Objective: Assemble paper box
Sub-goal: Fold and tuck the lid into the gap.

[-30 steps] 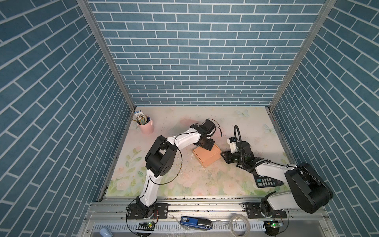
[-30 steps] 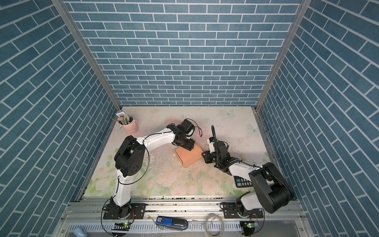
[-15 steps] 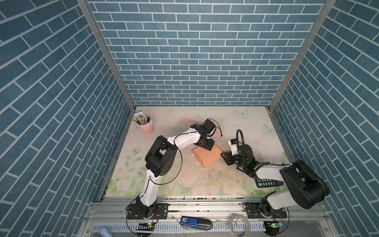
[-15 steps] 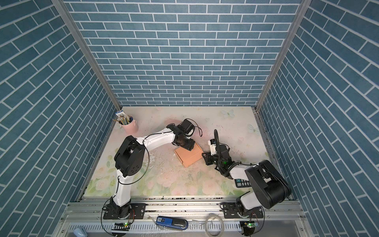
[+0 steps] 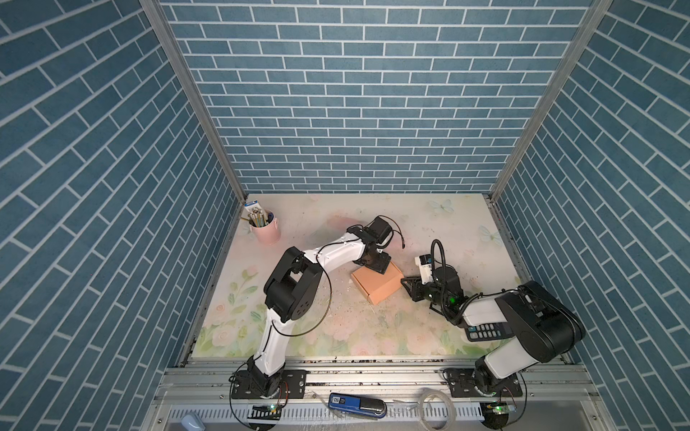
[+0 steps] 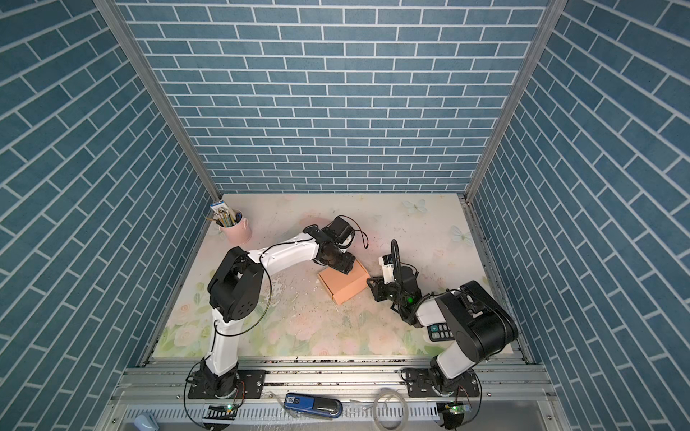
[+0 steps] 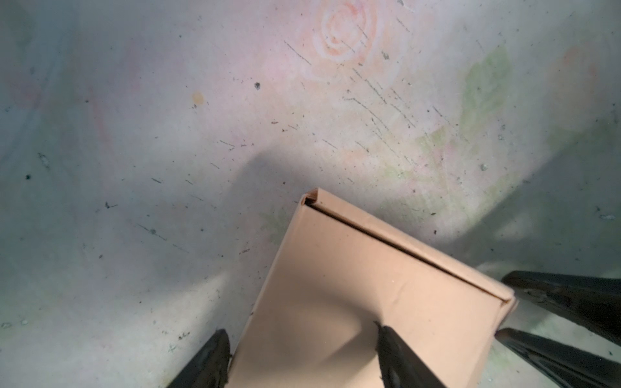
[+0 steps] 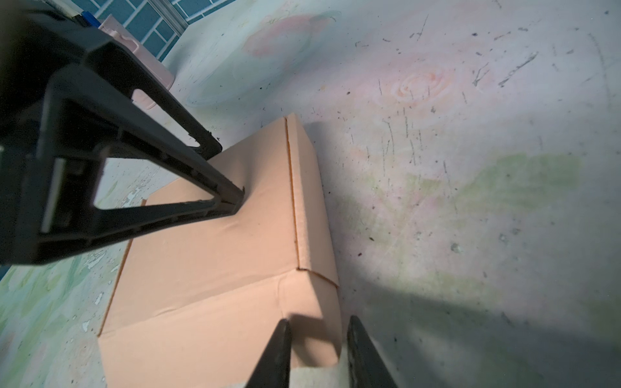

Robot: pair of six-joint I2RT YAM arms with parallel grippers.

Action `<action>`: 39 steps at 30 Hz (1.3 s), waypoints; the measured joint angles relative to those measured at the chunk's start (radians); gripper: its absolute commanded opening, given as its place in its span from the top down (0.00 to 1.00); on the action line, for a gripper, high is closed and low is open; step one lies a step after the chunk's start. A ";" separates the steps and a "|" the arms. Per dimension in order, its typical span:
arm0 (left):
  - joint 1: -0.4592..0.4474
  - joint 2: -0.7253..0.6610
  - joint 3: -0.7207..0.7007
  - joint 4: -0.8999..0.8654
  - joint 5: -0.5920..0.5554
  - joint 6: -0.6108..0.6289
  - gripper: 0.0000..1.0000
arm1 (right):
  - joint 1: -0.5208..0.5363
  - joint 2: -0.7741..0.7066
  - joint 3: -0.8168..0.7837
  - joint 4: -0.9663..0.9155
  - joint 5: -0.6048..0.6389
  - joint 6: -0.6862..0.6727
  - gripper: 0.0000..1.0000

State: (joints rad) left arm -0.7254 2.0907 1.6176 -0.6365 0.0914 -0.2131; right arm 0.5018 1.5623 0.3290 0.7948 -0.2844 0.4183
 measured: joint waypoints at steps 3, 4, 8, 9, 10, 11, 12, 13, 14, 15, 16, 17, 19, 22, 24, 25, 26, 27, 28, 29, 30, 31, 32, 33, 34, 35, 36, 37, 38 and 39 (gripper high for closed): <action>0.000 0.000 -0.002 0.002 0.000 0.000 0.29 | -0.003 -0.045 0.000 -0.032 0.008 0.000 0.65; 0.000 0.000 -0.004 0.003 0.000 0.001 0.29 | -0.005 -0.066 0.000 -0.044 0.012 0.000 0.65; -0.001 0.000 -0.007 0.006 0.000 0.001 0.29 | -0.009 -0.156 0.001 -0.108 0.037 0.000 0.65; -0.001 0.000 -0.007 0.006 -0.001 0.000 0.29 | -0.010 -0.171 0.002 -0.123 0.042 0.000 0.65; -0.001 0.000 -0.008 0.006 -0.001 0.000 0.29 | -0.010 -0.183 0.002 -0.138 0.047 0.000 0.65; -0.001 0.000 -0.008 0.006 -0.001 0.000 0.29 | -0.011 -0.189 0.003 -0.150 0.050 0.000 0.65; -0.001 0.000 -0.008 0.006 -0.001 0.000 0.29 | -0.011 -0.190 0.003 -0.158 0.052 0.000 0.65; -0.001 0.000 -0.008 0.006 -0.001 0.000 0.29 | -0.011 -0.190 0.003 -0.169 0.053 0.000 0.66; -0.001 0.000 -0.008 0.006 -0.001 0.000 0.29 | -0.012 -0.190 0.003 -0.181 0.053 0.000 0.67; -0.002 0.000 -0.008 0.006 -0.001 0.000 0.29 | -0.012 -0.190 0.003 -0.189 0.053 0.000 0.68; -0.002 0.000 -0.008 0.006 -0.001 0.000 0.29 | -0.012 -0.187 0.003 -0.191 0.053 0.001 0.68; -0.002 0.000 -0.008 0.007 -0.002 0.000 0.29 | -0.013 -0.183 0.003 -0.190 0.051 0.002 0.69; -0.002 -0.002 -0.011 0.009 -0.002 0.000 0.29 | -0.013 -0.177 0.003 -0.190 0.047 0.004 0.70; -0.002 -0.003 -0.013 0.013 -0.004 0.000 0.29 | -0.013 -0.168 0.003 -0.188 0.034 0.008 0.71; -0.003 -0.003 -0.014 0.013 -0.004 0.000 0.29 | -0.013 -0.168 0.003 -0.183 0.024 0.019 0.71; -0.003 -0.003 -0.014 0.013 -0.004 0.000 0.29 | -0.013 -0.168 0.003 -0.180 0.016 0.024 0.71; -0.003 -0.003 -0.014 0.014 -0.004 0.000 0.29 | -0.013 -0.168 0.003 -0.175 0.007 0.030 0.72; -0.003 -0.003 -0.014 0.014 -0.004 0.000 0.29 | -0.013 -0.168 0.003 -0.173 0.002 0.031 0.72; -0.003 -0.003 -0.014 0.014 -0.005 0.000 0.29 | -0.013 -0.168 0.003 -0.169 -0.005 0.035 0.73; -0.004 -0.003 -0.014 0.014 -0.005 0.000 0.29 | -0.014 -0.166 0.003 -0.166 -0.011 0.039 0.73; -0.004 -0.003 -0.014 0.014 -0.006 0.000 0.29 | -0.014 -0.162 0.003 -0.160 -0.016 0.042 0.73; -0.004 -0.003 -0.014 0.014 -0.006 0.000 0.29 | -0.014 -0.155 0.003 -0.154 -0.021 0.045 0.73; -0.004 -0.003 -0.014 0.014 -0.006 0.000 0.29 | -0.014 -0.145 0.003 -0.151 -0.027 0.048 0.74; -0.004 -0.003 -0.014 0.014 -0.006 0.000 0.29 | -0.014 -0.136 0.003 -0.148 -0.031 0.049 0.74; -0.004 -0.003 -0.014 0.014 -0.006 0.000 0.29 | -0.014 -0.126 0.003 -0.144 -0.035 0.050 0.75; -0.004 -0.003 -0.014 0.014 -0.006 0.000 0.29 | -0.014 -0.116 0.003 -0.139 -0.039 0.052 0.75; -0.004 -0.003 -0.014 0.014 -0.006 0.000 0.29 | -0.014 -0.110 0.003 -0.136 -0.040 0.055 0.76; -0.004 -0.003 -0.014 0.014 -0.007 0.000 0.29 | -0.015 -0.105 0.004 -0.132 -0.044 0.057 0.76; -0.004 -0.003 -0.014 0.014 -0.008 0.000 0.29 | -0.015 -0.101 0.005 -0.129 -0.047 0.058 0.76; -0.005 -0.003 -0.014 0.014 -0.008 0.000 0.29 | -0.016 -0.100 0.006 -0.129 -0.050 0.058 0.76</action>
State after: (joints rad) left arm -0.7300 2.0872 1.6039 -0.6228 0.0837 -0.2127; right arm 0.4858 1.4624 0.3355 0.6655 -0.3347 0.4759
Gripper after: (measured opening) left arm 0.709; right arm 0.239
